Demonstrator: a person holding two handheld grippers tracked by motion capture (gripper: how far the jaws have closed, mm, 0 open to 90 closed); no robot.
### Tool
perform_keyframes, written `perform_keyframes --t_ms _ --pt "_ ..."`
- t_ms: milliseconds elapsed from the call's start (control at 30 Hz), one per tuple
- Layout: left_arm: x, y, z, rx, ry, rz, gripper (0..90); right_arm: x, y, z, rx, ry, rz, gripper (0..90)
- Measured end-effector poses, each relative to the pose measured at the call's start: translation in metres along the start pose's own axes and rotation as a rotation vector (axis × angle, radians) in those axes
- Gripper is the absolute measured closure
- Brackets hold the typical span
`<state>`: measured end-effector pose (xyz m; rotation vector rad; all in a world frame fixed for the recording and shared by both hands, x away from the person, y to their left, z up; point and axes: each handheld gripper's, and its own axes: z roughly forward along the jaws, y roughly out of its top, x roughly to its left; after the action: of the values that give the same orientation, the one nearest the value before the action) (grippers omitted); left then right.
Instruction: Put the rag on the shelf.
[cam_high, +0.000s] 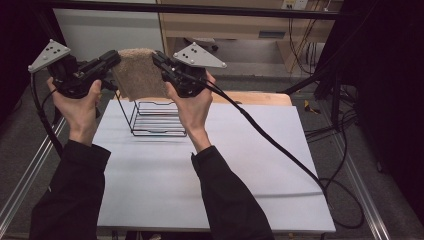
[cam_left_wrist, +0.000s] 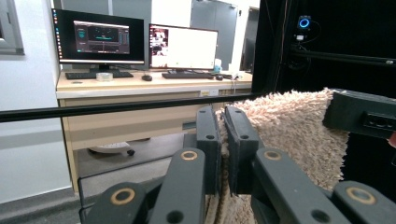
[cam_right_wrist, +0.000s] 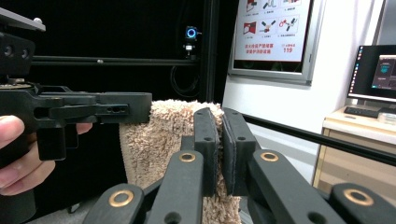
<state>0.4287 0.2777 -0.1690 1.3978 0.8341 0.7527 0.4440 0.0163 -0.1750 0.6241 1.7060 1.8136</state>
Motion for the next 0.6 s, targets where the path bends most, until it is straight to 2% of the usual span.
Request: perform_keyframes --t_ms 300,600 --pt "0.008 0.011 0.012 0.012 0.015 0.013 84.9 -0.007 0.007 0.014 -0.002 -0.007 -0.003 86.0" --pt "0.014 0.016 0.028 0.015 0.013 0.011 85.0 -0.017 0.012 0.023 -0.003 -0.028 -0.003 86.0"
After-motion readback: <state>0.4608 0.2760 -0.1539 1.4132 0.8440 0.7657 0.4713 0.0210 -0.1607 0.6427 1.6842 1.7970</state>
